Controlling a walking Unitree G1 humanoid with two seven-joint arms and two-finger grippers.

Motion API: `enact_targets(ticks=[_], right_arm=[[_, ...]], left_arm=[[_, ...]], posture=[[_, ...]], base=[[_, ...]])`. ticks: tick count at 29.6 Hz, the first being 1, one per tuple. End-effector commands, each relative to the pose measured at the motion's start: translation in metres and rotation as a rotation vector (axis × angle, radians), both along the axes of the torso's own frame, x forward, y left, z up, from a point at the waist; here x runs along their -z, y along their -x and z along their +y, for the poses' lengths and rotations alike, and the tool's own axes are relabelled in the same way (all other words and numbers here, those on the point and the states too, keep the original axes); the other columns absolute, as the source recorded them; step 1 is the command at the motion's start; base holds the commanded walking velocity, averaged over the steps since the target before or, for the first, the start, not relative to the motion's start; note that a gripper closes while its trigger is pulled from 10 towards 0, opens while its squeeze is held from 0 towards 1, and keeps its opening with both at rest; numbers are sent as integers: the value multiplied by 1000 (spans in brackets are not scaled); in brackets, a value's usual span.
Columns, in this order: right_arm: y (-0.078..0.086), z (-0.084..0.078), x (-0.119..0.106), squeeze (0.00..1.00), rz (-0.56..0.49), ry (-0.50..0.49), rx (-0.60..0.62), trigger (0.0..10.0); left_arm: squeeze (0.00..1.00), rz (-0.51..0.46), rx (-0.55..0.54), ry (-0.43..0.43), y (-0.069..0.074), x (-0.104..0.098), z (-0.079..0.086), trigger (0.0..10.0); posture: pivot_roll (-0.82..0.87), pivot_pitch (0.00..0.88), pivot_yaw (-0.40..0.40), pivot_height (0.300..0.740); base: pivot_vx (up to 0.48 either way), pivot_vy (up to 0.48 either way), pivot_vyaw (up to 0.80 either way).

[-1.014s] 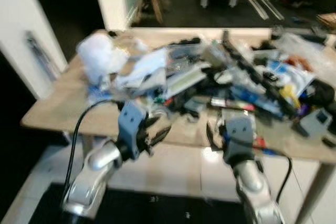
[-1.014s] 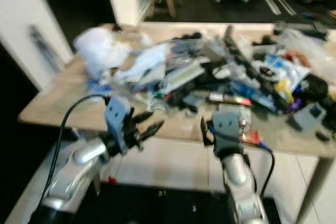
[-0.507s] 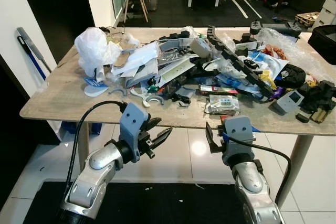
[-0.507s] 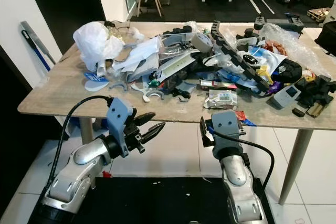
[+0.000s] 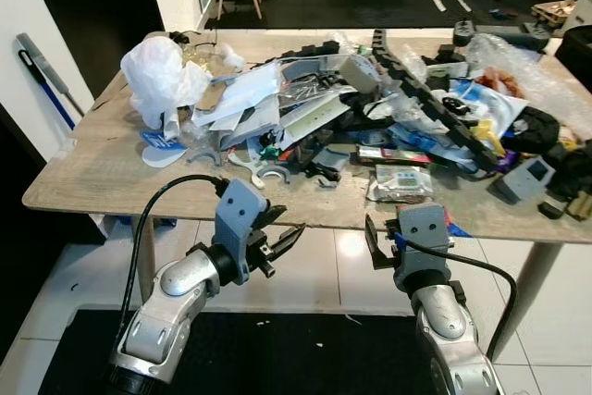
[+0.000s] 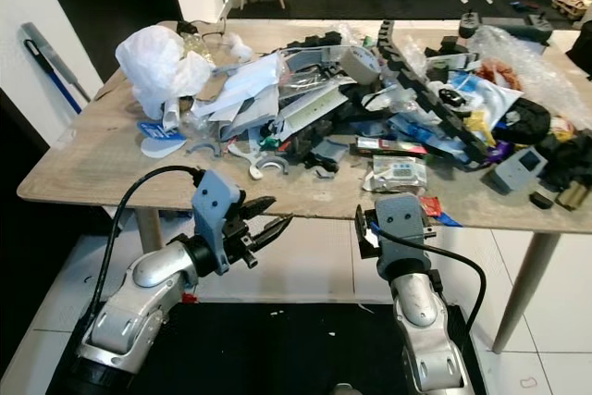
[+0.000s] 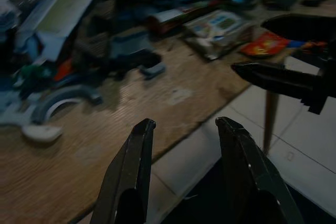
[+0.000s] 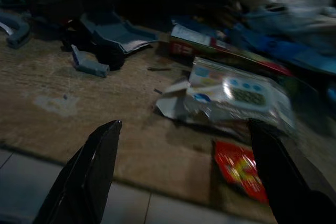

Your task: Picking trash to rubbish bin

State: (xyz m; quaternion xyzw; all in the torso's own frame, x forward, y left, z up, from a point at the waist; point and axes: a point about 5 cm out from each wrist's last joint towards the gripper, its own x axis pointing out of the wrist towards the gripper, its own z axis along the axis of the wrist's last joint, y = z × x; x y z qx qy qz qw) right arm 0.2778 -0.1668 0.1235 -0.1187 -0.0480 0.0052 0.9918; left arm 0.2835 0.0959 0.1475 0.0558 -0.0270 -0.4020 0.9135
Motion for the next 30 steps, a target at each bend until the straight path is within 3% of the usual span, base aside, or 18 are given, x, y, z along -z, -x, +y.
enact_targets(ticks=[1,15,16,17,30], right_arm=[[1,-2,1,0,7,8,12,10000],[0,0,-2,8,-13,-6,-18,10000],[0,0,-3,765,-19,1,-19,10000],[0,0,-4,1000,-28,1,-26,10000],[-4,-1,-5,1000,-33,18,-34,10000]], left_arm=[[0,35,-16,-11,0,7,3,10000],[0,20,-23,-4,-2,5,4,10000],[0,18,-20,0,-1,5,4,10000],[0,17,-14,6,-1,4,4,10000],[0,-14,33,37,1,-2,-1,10000]], posture=[[-73,118,41,740],[-73,101,40,740],[-73,100,40,740],[-73,100,40,740],[-72,90,38,740]], base=[[0,0,0],[0,0,0],[0,0,0],[0,0,0],[0,0,0]])
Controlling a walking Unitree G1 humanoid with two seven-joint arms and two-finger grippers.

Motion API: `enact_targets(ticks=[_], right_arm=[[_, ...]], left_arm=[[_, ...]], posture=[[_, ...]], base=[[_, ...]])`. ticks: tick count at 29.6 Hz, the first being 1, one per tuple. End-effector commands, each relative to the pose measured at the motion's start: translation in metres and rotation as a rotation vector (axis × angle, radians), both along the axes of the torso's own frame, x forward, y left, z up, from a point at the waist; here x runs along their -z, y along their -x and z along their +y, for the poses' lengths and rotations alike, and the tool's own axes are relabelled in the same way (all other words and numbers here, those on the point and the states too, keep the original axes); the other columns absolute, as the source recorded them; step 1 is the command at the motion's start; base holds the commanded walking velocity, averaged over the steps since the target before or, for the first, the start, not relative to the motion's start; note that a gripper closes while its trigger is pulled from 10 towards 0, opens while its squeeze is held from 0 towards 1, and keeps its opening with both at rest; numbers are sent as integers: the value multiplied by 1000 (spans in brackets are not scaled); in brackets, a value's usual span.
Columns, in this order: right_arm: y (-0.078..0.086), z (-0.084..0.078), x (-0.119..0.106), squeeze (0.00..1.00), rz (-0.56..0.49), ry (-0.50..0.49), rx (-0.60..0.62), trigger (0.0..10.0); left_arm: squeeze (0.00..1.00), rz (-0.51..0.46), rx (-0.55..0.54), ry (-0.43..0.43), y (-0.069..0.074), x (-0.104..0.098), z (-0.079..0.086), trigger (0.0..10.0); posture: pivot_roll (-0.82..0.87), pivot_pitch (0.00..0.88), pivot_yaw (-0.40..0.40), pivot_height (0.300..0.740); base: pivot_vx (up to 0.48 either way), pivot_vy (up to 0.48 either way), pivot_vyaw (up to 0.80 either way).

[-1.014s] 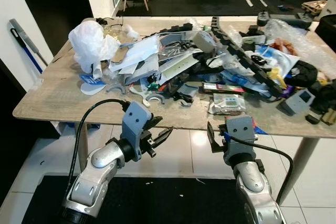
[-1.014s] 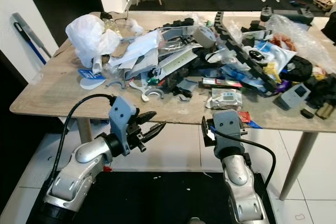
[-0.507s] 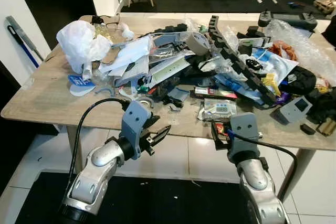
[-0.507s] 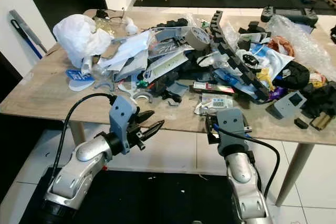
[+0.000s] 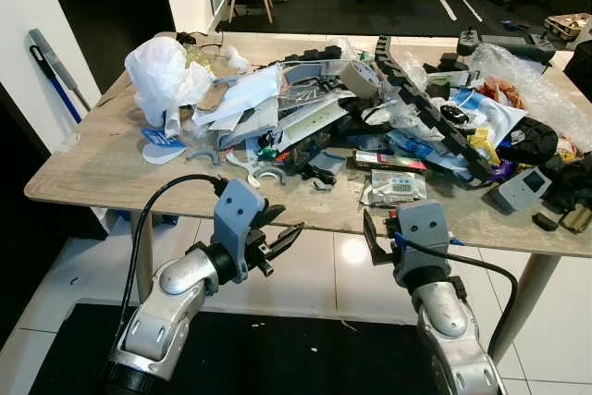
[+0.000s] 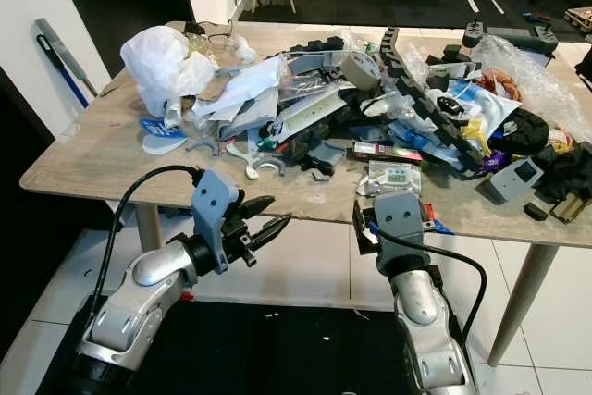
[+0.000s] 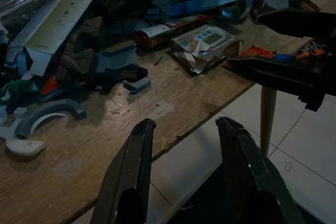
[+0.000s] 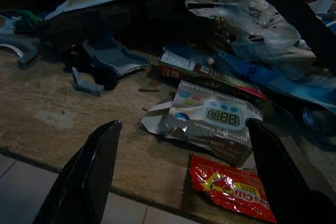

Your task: Picking trash to rubbish bin

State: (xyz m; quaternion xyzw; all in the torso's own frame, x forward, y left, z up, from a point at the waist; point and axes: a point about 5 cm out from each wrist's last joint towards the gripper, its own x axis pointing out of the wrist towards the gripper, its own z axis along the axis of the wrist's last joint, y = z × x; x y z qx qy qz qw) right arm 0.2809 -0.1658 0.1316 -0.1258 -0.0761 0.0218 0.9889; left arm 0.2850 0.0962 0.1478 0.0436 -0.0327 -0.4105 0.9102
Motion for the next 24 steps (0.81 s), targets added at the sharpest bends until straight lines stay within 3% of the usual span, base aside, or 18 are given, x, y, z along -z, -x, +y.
enact_targets(ticks=[1,3,4,6,7,13,15,16,18,23,24], right_arm=[[0,-3,4,1000,27,1,23,10000],[0,-3,5,1000,32,-1,36,10000],[3,-3,10,235,52,-10,52,10000],[3,-3,10,235,52,-10,52,10000],[4,-3,13,24,59,-14,57,10000],[13,-10,24,0,82,-39,161,10000],[14,-12,25,0,80,5,177,10000],[15,-16,26,0,82,82,204,10000],[16,-20,28,0,93,105,242,10000],[16,-27,28,0,85,86,269,10000],[14,-27,30,0,93,21,266,10000]], left_arm=[[0,-15,16,13,3,-3,-1,10000],[0,-16,18,14,3,-3,-1,10000],[0,-16,21,15,4,-3,-1,10000],[0,-16,21,15,4,-3,-1,10000],[0,-16,21,14,3,-3,-1,10000],[0,-28,73,41,5,-7,-6,10000],[0,-26,111,60,7,-9,-9,10000],[0,-28,135,59,8,-9,-11,10000],[0,-32,160,57,9,-10,-14,10000],[0,-31,182,85,9,-13,-20,10000],[0,-29,181,88,8,-13,-21,10000]], posture=[[-73,91,36,740],[-73,91,36,740],[-74,93,35,740],[-74,93,35,740],[-74,94,35,740],[-74,96,39,740],[-76,97,38,740],[-75,98,36,740],[-76,99,37,740],[-75,100,37,740],[-75,100,38,740]], base=[[0,0,0],[0,0,0],[0,0,0],[0,0,0],[0,0,0],[0,0,0],[0,0,0],[0,0,0],[0,0,0],[0,0,0],[0,0,0]])
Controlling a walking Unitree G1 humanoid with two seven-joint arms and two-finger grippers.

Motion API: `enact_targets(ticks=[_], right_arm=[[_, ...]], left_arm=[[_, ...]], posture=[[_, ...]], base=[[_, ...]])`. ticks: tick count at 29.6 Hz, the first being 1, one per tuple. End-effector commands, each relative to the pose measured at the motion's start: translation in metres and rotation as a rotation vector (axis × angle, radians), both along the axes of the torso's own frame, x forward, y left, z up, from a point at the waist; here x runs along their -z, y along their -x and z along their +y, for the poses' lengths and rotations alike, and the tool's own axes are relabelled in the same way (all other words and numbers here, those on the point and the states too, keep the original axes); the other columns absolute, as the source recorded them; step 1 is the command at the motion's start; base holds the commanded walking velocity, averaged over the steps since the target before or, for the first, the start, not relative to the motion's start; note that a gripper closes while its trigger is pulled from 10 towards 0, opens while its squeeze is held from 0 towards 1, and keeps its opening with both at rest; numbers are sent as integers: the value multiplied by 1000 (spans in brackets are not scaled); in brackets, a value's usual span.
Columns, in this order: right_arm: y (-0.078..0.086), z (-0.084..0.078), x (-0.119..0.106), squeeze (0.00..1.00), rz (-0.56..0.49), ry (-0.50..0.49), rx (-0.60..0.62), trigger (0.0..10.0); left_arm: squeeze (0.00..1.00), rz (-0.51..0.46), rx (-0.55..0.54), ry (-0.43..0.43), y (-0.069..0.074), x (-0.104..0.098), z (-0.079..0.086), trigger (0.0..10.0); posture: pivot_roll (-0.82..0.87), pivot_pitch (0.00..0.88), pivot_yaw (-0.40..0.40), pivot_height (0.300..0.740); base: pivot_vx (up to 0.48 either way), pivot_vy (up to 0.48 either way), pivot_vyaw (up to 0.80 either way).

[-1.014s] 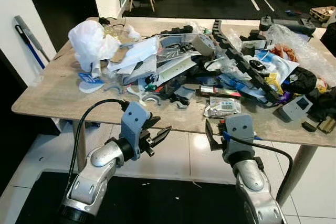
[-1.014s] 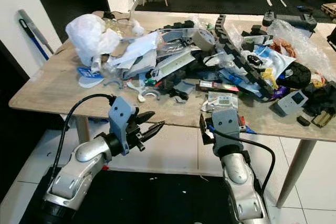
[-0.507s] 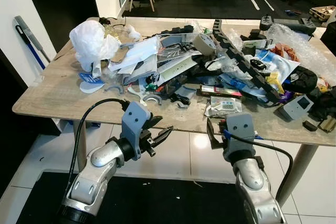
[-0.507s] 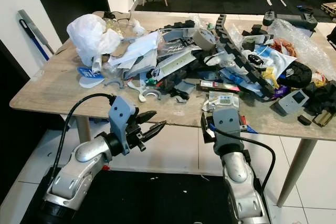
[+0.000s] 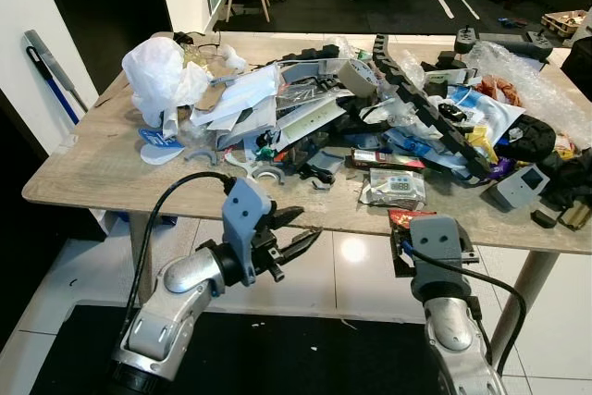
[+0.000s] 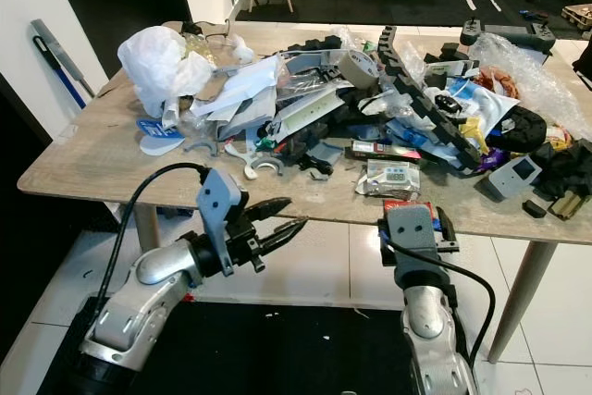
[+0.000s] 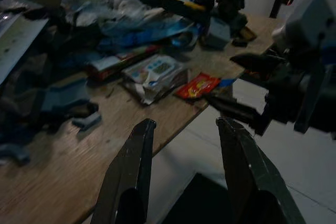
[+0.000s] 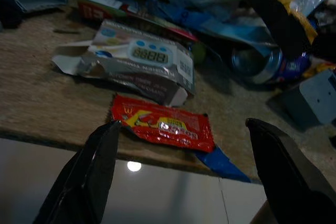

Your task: Picking trash to rubbish bin

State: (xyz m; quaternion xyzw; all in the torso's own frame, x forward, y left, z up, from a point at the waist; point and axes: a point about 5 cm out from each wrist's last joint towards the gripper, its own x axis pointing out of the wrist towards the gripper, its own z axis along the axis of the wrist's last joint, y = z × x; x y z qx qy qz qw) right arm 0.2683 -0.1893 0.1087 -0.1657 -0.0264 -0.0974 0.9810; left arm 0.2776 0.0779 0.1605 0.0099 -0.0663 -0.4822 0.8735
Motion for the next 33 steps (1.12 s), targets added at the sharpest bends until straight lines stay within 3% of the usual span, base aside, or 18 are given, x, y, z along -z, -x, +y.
enact_targets(ticks=[1,4,15,16,17,18,23,24,33], right_arm=[[0,-3,8,0,15,-107,-7,10000],[-5,-2,8,0,-1,-183,-43,10000],[-16,-1,3,0,-12,-243,-95,10000],[-17,0,4,169,-4,-245,-101,10000],[-17,0,4,169,-4,-245,-101,10000],[-18,0,5,1000,5,-251,-104,10000],[-19,-1,9,1000,32,-249,-87,10000],[-20,-2,10,0,41,-254,-72,10000],[-24,-5,16,0,99,-276,-36,10000]], left_arm=[[0,5,10,6,-1,2,-4,10000],[0,1,2,-15,-3,8,-4,10000],[0,-7,17,-30,-1,7,-4,10000],[0,-8,20,-32,-1,7,-4,10000],[0,-8,20,-32,-1,7,-4,10000],[0,-9,23,-35,-1,8,-4,10000],[0,-11,29,-40,-1,8,-4,10000],[0,-11,31,-42,-1,7,-4,10000],[0,-12,34,-51,-2,8,-4,10000]], posture=[[-74,102,40,740],[-72,104,41,740],[-65,116,45,740],[-63,119,47,740],[-63,119,47,740],[-62,120,49,740],[-62,122,54,740],[-62,125,58,740],[-61,131,60,740]], base=[[0,0,0],[0,0,0],[0,0,0],[0,0,0],[0,0,0],[0,0,0],[0,0,0],[0,0,0],[0,0,0]])
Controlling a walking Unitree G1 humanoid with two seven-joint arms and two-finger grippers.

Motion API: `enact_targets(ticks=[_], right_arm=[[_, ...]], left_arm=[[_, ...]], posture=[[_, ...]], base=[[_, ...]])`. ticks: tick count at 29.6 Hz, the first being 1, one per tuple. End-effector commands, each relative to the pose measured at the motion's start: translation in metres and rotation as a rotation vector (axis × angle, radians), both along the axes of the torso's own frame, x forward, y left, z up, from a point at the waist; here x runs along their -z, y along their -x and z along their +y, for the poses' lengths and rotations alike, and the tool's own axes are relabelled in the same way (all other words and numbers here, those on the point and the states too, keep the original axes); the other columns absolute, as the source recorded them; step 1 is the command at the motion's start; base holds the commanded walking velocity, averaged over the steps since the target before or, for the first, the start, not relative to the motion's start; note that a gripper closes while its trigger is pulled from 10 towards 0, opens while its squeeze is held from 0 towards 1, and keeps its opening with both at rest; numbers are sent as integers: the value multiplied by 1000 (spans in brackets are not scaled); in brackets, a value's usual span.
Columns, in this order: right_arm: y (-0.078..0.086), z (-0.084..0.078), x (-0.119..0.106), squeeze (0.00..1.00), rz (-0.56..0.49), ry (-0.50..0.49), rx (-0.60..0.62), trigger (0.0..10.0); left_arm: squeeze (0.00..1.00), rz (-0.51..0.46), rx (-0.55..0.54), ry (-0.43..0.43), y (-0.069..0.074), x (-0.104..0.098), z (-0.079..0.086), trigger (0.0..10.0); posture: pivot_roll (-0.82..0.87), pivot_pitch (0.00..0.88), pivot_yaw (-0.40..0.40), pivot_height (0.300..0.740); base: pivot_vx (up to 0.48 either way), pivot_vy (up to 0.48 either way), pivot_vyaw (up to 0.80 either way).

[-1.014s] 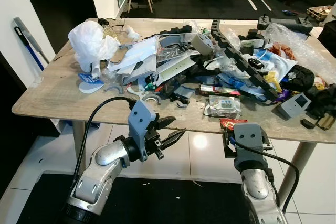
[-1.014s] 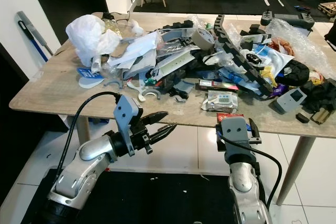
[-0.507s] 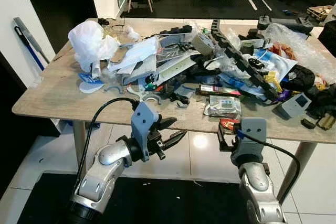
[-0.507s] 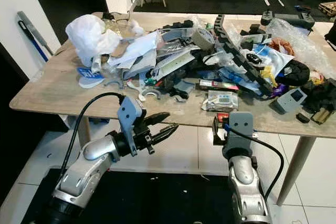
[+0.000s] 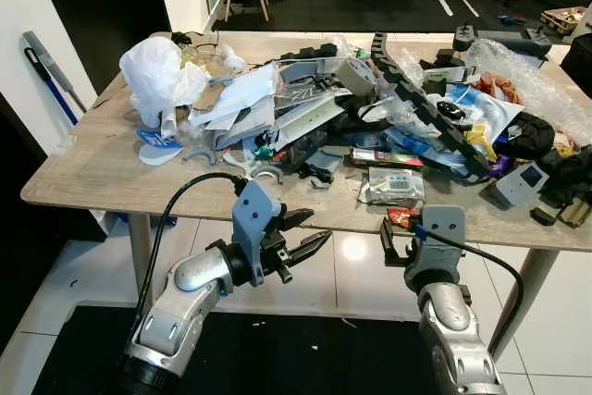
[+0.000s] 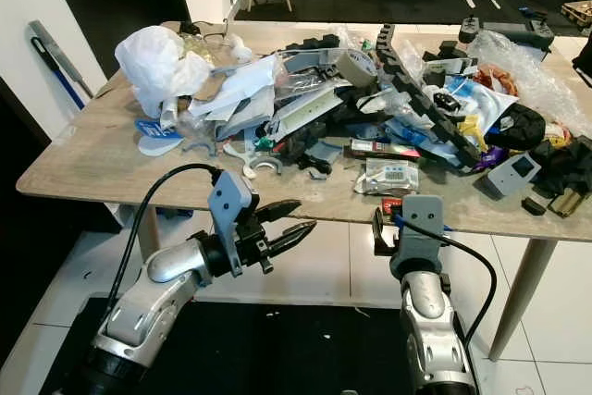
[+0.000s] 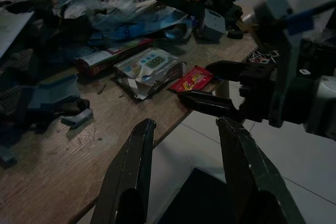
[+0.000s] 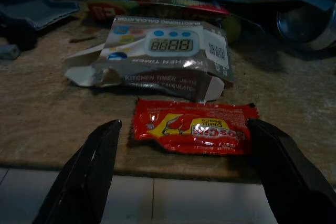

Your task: Picking trash to rubbish bin

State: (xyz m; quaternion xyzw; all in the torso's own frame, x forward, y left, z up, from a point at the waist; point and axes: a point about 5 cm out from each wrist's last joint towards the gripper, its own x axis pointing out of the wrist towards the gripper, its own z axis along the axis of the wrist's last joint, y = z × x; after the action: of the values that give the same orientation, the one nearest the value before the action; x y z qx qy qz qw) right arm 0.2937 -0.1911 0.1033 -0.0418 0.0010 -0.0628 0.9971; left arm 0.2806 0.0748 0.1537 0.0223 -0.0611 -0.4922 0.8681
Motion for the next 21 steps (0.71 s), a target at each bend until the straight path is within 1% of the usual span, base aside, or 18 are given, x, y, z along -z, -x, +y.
enact_targets(ticks=[1,11,16,17,18,19,20,21], right_arm=[[0,-4,12,0,74,-29,26,10000],[-6,-5,8,0,98,-51,25,10000],[-7,-5,8,0,102,-48,23,10000],[-7,-5,8,0,104,-49,21,8784],[-7,-5,8,0,104,-49,21,8784],[-6,-6,8,0,102,-41,29,5961],[-6,-6,8,0,102,-41,29,5961],[-6,-7,8,0,102,-42,38,3020]], left_arm=[[0,-8,12,-25,1,1,-1,10000],[0,-8,16,-29,0,1,-1,10000],[0,-9,15,-30,0,1,-1,10000],[0,-10,14,-31,-1,1,-1,10000],[0,-10,14,-31,-1,1,-1,10000],[0,-12,12,-34,-1,1,-1,10000],[0,-12,12,-34,-1,1,-1,10000],[0,-13,10,-36,-1,0,0,10000]], posture=[[-61,132,60,740],[-61,133,63,740],[-60,135,63,740],[-59,135,63,740],[-59,135,63,740],[-59,135,63,740],[-59,135,63,740],[-59,134,64,740]], base=[[0,0,0],[0,0,0],[0,0,0],[0,0,0],[0,0,0],[0,0,0],[0,0,0],[0,0,0]])
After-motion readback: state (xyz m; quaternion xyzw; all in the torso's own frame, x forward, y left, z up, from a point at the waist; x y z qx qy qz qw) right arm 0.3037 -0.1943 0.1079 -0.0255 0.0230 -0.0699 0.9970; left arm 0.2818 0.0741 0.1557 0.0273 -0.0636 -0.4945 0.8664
